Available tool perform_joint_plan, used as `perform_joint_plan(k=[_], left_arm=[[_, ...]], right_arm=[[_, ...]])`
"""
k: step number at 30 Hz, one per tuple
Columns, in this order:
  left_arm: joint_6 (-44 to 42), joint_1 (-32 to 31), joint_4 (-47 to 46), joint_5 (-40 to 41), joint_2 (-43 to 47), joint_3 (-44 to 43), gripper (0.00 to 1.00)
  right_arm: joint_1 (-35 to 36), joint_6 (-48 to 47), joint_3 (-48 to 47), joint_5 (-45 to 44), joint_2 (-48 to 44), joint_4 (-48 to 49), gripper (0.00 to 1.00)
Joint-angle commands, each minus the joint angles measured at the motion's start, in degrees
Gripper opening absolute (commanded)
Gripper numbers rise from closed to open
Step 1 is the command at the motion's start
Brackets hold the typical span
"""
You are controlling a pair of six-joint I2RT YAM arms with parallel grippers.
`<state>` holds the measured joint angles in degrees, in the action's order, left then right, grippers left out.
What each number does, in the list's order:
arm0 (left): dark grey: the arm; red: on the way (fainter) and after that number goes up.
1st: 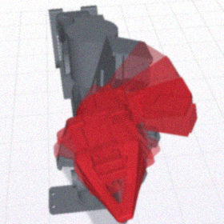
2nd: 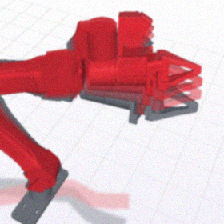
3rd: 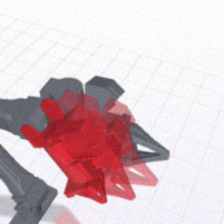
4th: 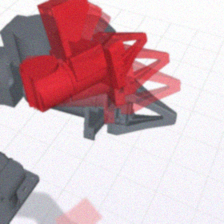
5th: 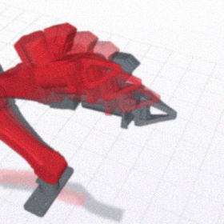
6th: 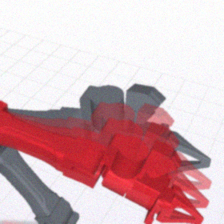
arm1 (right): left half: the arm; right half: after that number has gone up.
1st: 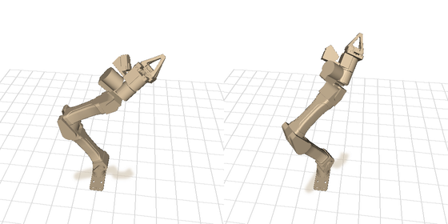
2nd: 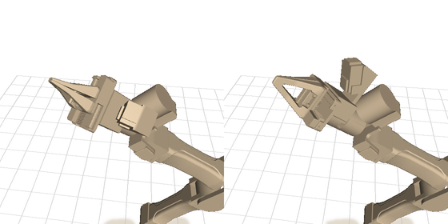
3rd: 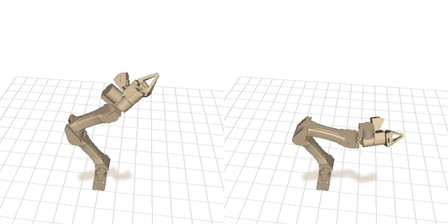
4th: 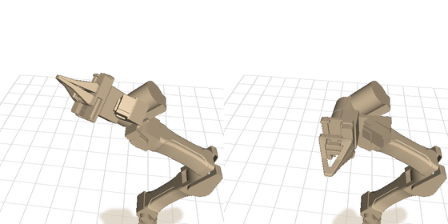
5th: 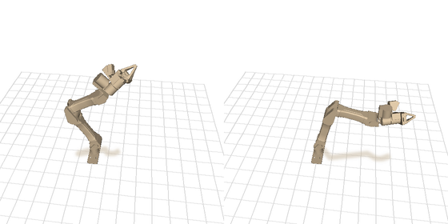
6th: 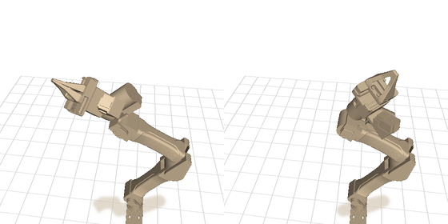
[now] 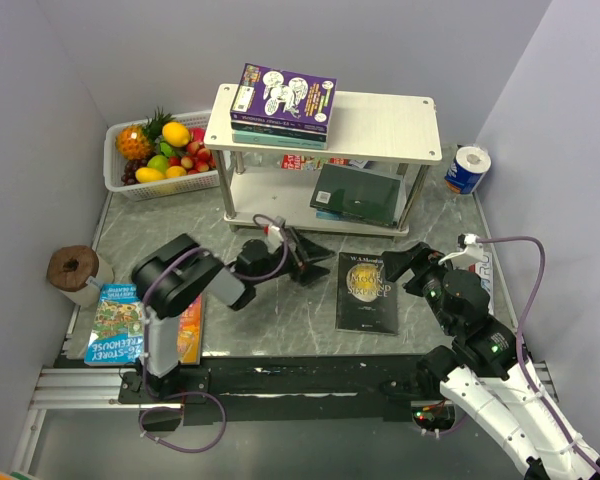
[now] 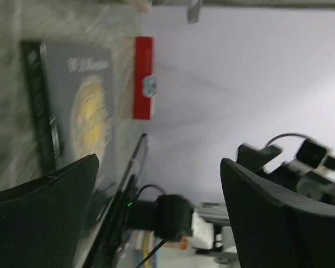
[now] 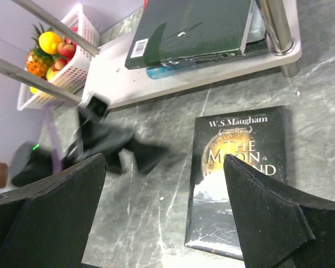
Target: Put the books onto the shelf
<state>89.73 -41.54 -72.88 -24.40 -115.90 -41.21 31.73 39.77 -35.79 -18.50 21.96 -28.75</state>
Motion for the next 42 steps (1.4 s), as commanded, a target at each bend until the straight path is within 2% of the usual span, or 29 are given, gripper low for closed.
perform_joint_plan(k=[1,3,4,5,6,7,8,9,10,12,13,14,15,16,18,19,21,26,31,34,37,42], left_arm=[[-14.3,0.2,14.5,3.2,14.4,8.0,0.96],[-20.9,-1.1,29.8,10.9,23.3,7.4,0.96],[-25.7,-2.0,49.7,16.6,25.9,5.7,0.96],[-27.1,-2.8,55.8,26.5,28.6,2.3,0.96],[-27.2,-2.4,60.1,28.7,29.1,1.3,0.96],[-25.7,-1.3,63.4,29.4,29.3,0.2,0.96],[-26.4,0.6,68.6,24.9,28.2,-2.7,0.96],[-27.7,3.9,69.4,22.1,27.5,-3.5,0.96],[-28.7,4.8,69.1,20.3,27.1,-3.6,0.96],[-28.3,6.2,60.7,16.1,29.1,0.4,0.96],[-27.4,6.3,55.3,15.5,30.6,2.6,0.90],[-27.1,6.3,49.4,16.2,33.4,5.5,0.78],[-27.1,6.2,48.2,19.3,34.4,6.0,0.64],[-27.0,6.1,48.6,21.2,35.1,5.9,0.37],[-29.0,6.2,54.5,27.3,34.9,1.8,0.07],[-29.7,6.2,56.4,28.8,34.3,-0.3,0.01],[-31.5,6.3,56.4,29.9,32.2,-4.5,0.01],[-33.8,6.2,47.2,30.1,30.7,-6.3,0.01],[-37.6,6.3,50.6,30.5,30.6,-9.0,0.01],[-36.7,6.2,49.3,29.4,32.7,-6.1,0.01],[-34.8,6.2,46.7,28.5,37.4,0.8,0.01],[-33.5,6.1,42.5,26.1,44.3,9.5,0.01]], right_arm=[[0.2,-2.8,-3.5,-2.7,1.3,0.0,0.93],[0.1,-4.0,-3.8,-3.1,2.6,-0.3,0.94],[0.2,-4.7,-4.1,-3.0,3.3,0.2,0.92],[0.1,-5.7,-4.3,-2.9,4.1,0.4,0.89],[0.2,-6.1,-4.5,-2.7,6.1,0.7,0.85],[0.2,-6.5,-4.6,-1.7,7.3,2.3,0.75],[0.2,-7.7,-4.7,-0.8,8.5,3.3,0.64],[0.3,-7.9,-4.7,-0.1,10.6,4.1,0.53],[0.2,-7.8,-4.8,0.3,11.7,4.8,0.35],[0.1,-9.0,-4.9,3.6,14.8,7.6,0.25],[0.1,-10.1,-5.9,5.1,16.3,7.9,0.04],[0.1,-11.5,-6.7,6.0,19.3,7.5,0.00],[0.0,-11.6,-7.5,5.6,20.8,7.0,0.00],[-0.1,-11.6,-8.6,4.8,22.3,6.8,0.00],[-0.3,-11.7,-8.2,4.0,24.9,9.5,0.00],[-0.5,-11.7,-6.8,4.0,25.3,11.4,0.00],[-0.9,-11.6,-5.1,3.6,26.5,16.9,0.00],[-4.4,-12.3,-6.0,3.6,33.6,20.8,0.00],[-5.3,-16.1,-9.9,3.5,40.9,22.6,0.00],[-5.9,-16.3,-9.9,2.9,44.1,24.0,0.00],[-6.4,-16.4,-9.0,2.1,45.8,27.7,0.00],[-6.4,-17.7,-7.4,-3.6,48.4,35.1,0.00]])
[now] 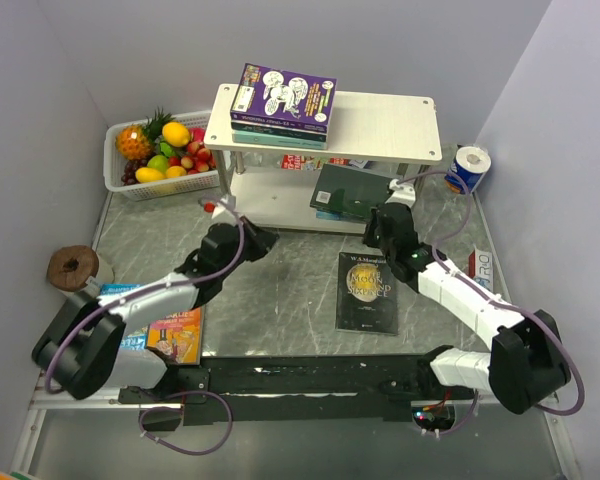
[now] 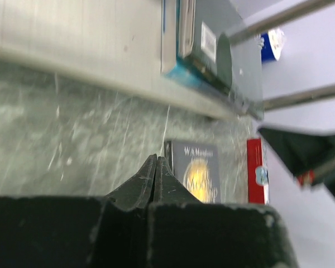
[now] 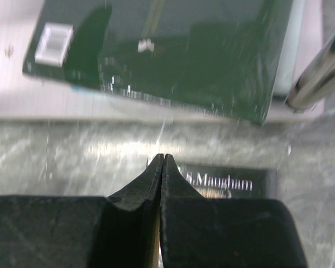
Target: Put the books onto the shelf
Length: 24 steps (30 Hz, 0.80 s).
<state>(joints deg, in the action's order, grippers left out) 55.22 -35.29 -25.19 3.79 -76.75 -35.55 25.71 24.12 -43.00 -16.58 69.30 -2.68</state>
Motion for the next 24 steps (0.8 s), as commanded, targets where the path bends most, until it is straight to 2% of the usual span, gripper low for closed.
perform_joint_plan(k=[1,6,10,15,20,24], left_arm=[[1.4,-0.3,-5.2,-2.2,7.3,6.3,0.01],[1.9,-0.8,-5.0,-2.4,12.4,11.2,0.01],[2.2,-1.0,-5.0,-2.5,15.5,14.0,0.01],[2.7,-1.2,-6.4,-3.1,16.5,15.8,0.01],[3.2,-1.3,-7.5,-3.6,15.2,15.8,0.01],[3.7,-1.3,-7.9,-5.0,14.1,15.5,0.01]], right_arm=[[-0.4,-3.2,-0.2,-6.4,2.2,9.9,0.00],[-0.3,-5.6,-1.5,-11.1,5.8,13.2,0.00],[-0.3,-6.6,-0.7,-10.6,6.5,15.1,0.00],[0.5,-6.4,2.0,-10.6,4.5,16.6,0.00],[0.7,-5.7,0.0,-10.6,6.5,13.6,0.00],[0.8,-5.7,1.3,-10.0,5.3,15.2,0.00]])
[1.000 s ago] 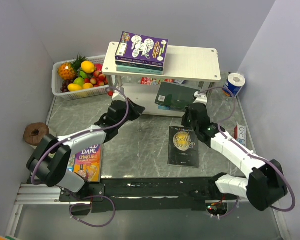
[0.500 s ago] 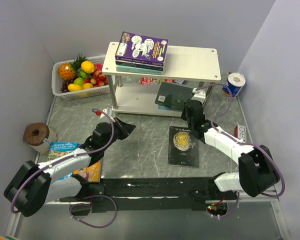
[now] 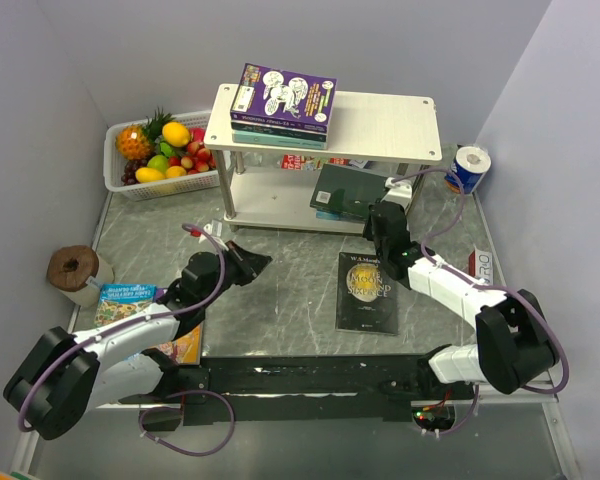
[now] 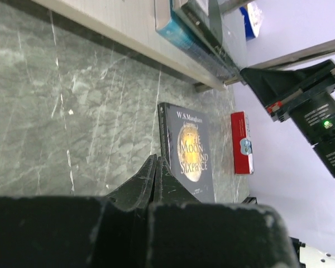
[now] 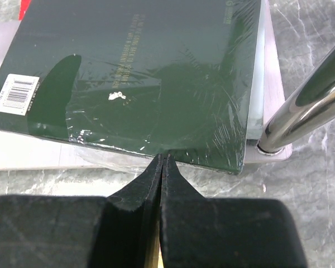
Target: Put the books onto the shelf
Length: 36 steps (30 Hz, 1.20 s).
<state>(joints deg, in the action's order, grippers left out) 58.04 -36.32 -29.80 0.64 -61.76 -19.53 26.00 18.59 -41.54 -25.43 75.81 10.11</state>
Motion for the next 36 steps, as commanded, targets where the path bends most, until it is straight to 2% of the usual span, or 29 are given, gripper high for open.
perform_joint_plan(k=[1,6,12,22,36], left_arm=[[0.9,-0.2,-3.6,-1.8,-0.8,-0.2,0.01],[1.6,-0.2,-5.2,-1.7,-0.9,0.6,0.01],[2.0,-0.3,-5.5,-2.3,-1.2,0.8,0.01],[2.1,-0.5,-4.5,-1.4,0.0,1.5,0.01],[2.1,-0.7,-3.8,-0.8,1.3,2.0,0.01]], right_arm=[[1.2,-0.1,0.2,-1.2,-1.9,2.5,0.00],[3.7,-0.8,3.5,-0.9,-4.4,6.5,0.00],[4.2,-1.0,3.5,-1.7,-1.5,6.8,0.00],[4.1,-4.7,-3.0,-8.1,6.2,5.4,0.00],[2.4,-5.8,-7.2,-9.3,9.2,3.7,0.00]])
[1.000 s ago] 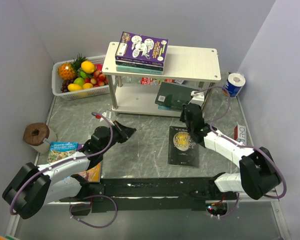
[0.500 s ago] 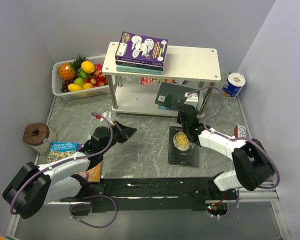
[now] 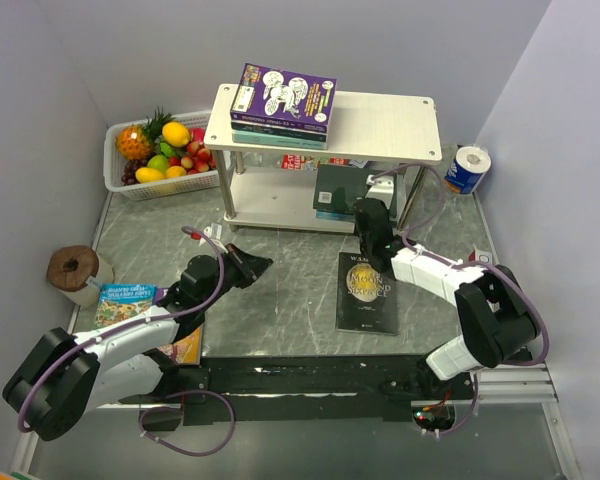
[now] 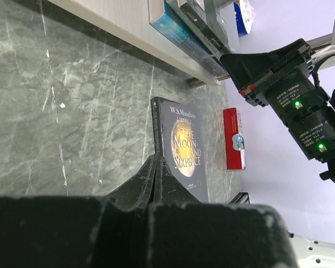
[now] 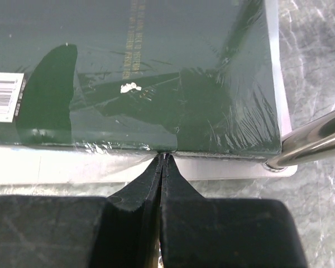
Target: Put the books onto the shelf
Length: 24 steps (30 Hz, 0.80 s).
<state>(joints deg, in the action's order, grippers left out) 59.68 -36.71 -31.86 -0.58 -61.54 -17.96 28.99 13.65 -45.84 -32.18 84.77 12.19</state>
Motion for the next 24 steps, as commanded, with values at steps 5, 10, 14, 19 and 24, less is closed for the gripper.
perform_joint_plan(k=[5,10,14,19,24], left_arm=[[1.1,-0.2,-1.5,0.4,0.2,-0.6,0.01],[-1.1,-0.3,1.7,4.1,-3.2,-7.3,0.01],[-3.4,-0.1,3.9,5.4,-10.8,-16.8,0.01],[-5.2,0.3,3.0,6.6,-18.3,-26.4,0.01],[-5.6,0.7,3.7,6.0,-24.1,-31.7,0.01]], right_arm=[[0.3,-0.6,-1.8,-1.4,-2.7,1.2,0.00],[4.7,2.2,3.1,-2.1,-12.7,-2.0,0.00],[4.8,5.6,3.4,-1.5,-22.6,-11.3,0.00],[4.2,9.4,1.9,-5.0,-29.3,-18.4,0.00],[-0.5,16.8,-1.3,-9.4,-27.9,-30.4,0.20]])
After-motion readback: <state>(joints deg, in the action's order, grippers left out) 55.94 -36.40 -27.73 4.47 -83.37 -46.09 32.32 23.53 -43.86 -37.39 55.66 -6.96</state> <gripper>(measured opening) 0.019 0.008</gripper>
